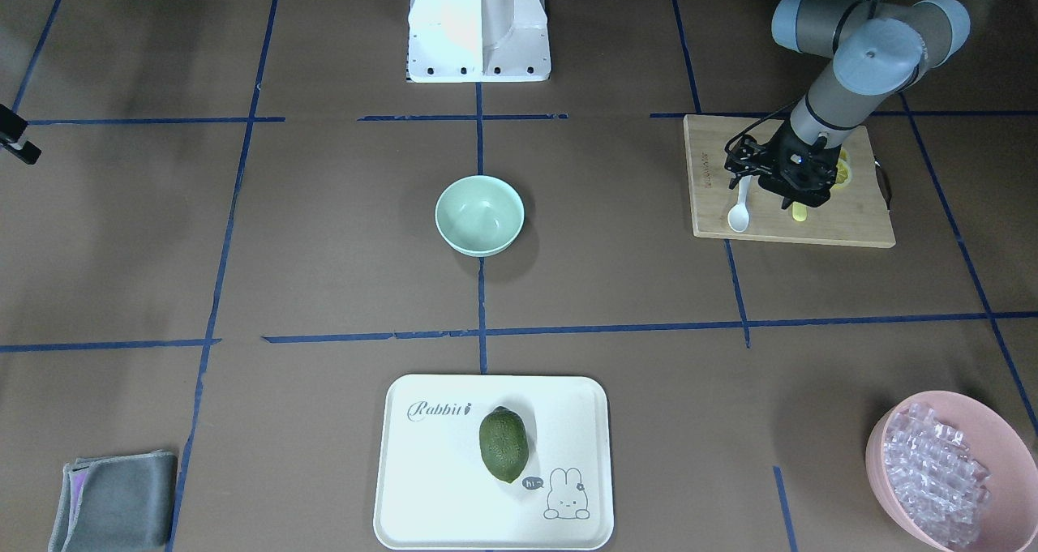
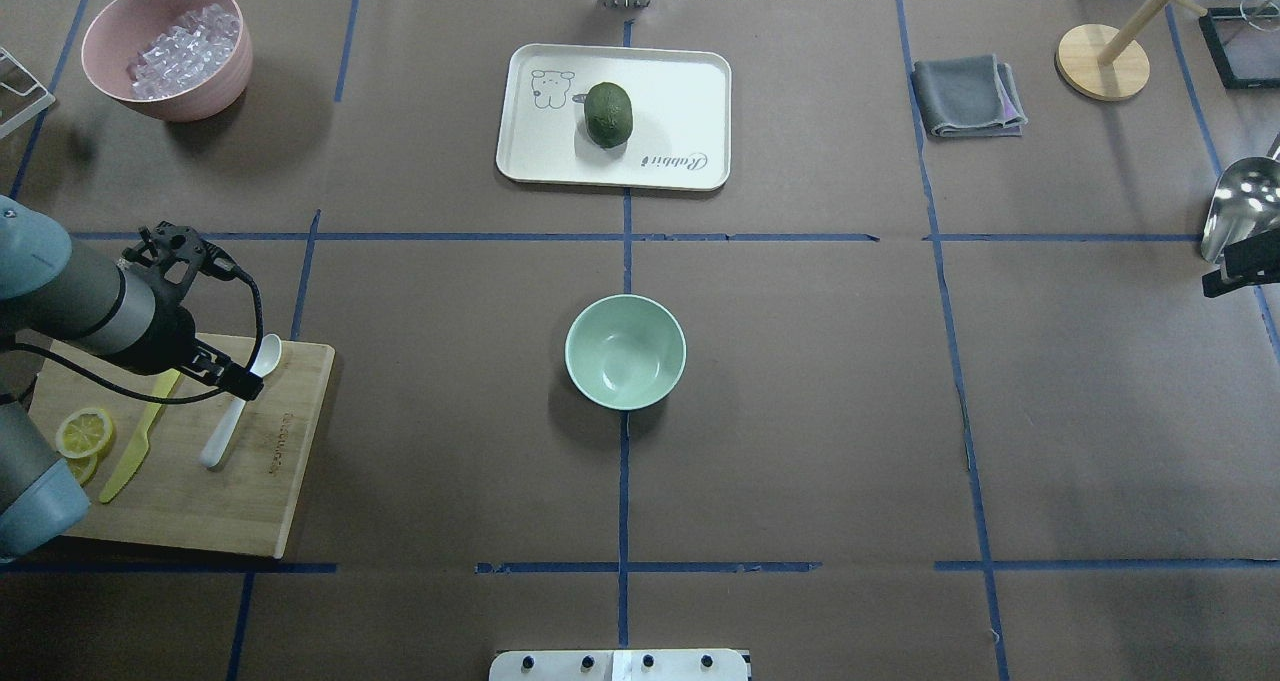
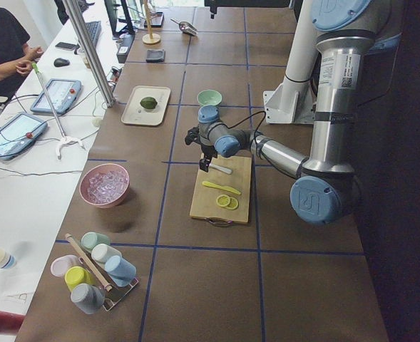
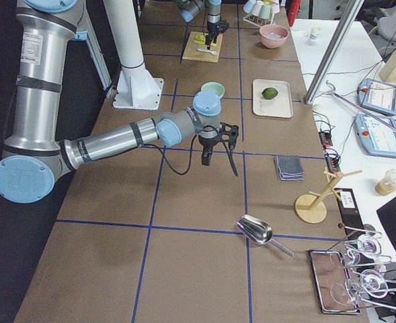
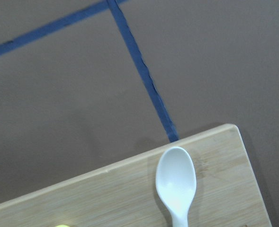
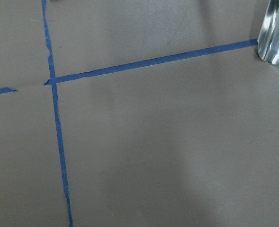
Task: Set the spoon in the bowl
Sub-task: 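Lower the left gripper onto the white spoon handle and grasp it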
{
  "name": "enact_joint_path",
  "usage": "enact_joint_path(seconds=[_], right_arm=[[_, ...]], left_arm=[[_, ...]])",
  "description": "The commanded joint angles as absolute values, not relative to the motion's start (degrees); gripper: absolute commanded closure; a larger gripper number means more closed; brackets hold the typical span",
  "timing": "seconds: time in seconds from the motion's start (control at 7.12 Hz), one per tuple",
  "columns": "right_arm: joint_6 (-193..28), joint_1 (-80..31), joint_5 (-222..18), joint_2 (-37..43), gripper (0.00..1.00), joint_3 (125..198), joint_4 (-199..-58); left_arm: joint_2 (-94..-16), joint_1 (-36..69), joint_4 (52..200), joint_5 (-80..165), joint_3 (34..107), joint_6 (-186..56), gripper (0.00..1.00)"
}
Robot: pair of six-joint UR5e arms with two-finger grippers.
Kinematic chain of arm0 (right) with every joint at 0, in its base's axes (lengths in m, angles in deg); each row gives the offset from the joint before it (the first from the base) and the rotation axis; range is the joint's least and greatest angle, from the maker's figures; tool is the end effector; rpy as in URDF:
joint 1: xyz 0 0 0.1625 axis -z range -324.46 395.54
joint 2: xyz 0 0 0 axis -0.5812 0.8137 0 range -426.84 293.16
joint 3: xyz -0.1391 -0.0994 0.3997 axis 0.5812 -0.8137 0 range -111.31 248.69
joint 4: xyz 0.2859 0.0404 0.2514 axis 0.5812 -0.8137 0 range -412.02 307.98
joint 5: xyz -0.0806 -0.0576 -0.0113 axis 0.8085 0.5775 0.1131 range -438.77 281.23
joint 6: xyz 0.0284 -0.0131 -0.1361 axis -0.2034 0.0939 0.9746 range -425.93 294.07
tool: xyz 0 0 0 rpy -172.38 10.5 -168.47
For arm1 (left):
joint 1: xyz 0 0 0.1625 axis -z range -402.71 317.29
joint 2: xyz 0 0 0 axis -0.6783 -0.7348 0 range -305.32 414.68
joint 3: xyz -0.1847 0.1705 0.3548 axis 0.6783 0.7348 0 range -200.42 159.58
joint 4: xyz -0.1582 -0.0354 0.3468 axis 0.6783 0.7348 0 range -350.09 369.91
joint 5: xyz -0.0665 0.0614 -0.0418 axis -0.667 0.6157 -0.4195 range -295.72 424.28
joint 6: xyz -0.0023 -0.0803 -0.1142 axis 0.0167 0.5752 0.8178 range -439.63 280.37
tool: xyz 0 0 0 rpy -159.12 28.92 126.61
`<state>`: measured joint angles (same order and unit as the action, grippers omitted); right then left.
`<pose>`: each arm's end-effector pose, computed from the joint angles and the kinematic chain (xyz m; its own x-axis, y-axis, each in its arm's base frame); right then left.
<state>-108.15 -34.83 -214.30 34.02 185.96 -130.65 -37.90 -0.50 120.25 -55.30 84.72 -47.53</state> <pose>-0.1013 -0.3845 0.5281 0.6056 0.1536 0.7808 -0.1482 0.9858 -0.0790 0.3380 -0.3935 0.5217 0.6139 0.4379 -0.6568 -0.3033 0.8990 0.3158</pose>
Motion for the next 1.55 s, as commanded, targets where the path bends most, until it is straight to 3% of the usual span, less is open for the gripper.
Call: enact_joint_path(seconds=[0.0, 0.42, 0.84, 0.98, 1.12, 1.4], right_arm=[[-107.1, -35.0, -214.1, 34.6, 0.0, 185.5, -130.7], [-107.1, -35.0, -214.2, 34.6, 0.0, 185.7, -130.6], [-107.1, -35.0, -214.7, 34.3, 0.0, 185.6, -130.7], [-107.1, -35.0, -214.8, 34.3, 0.0, 185.7, -130.7], [-107.1, -35.0, -214.8, 34.4, 0.0, 185.7, -130.6], [-107.1, -35.0, -214.8, 34.5, 0.0, 185.8, -130.6]], left_arm=[[-38.3, -1.8, 120.3, -55.3, 83.6, -47.5, 0.19], [-38.4, -1.8, 120.2, -55.3, 83.5, -47.6, 0.42], [-38.5, -2.7, 120.2, -55.3, 83.3, -47.9, 0.52], [-38.4, -2.7, 120.2, -55.4, 83.4, -47.7, 0.68], [-38.4, -2.7, 120.2, -55.5, 83.4, -47.8, 0.98], [-38.6, -2.6, 120.0, -56.0, 85.9, -47.7, 1.0]])
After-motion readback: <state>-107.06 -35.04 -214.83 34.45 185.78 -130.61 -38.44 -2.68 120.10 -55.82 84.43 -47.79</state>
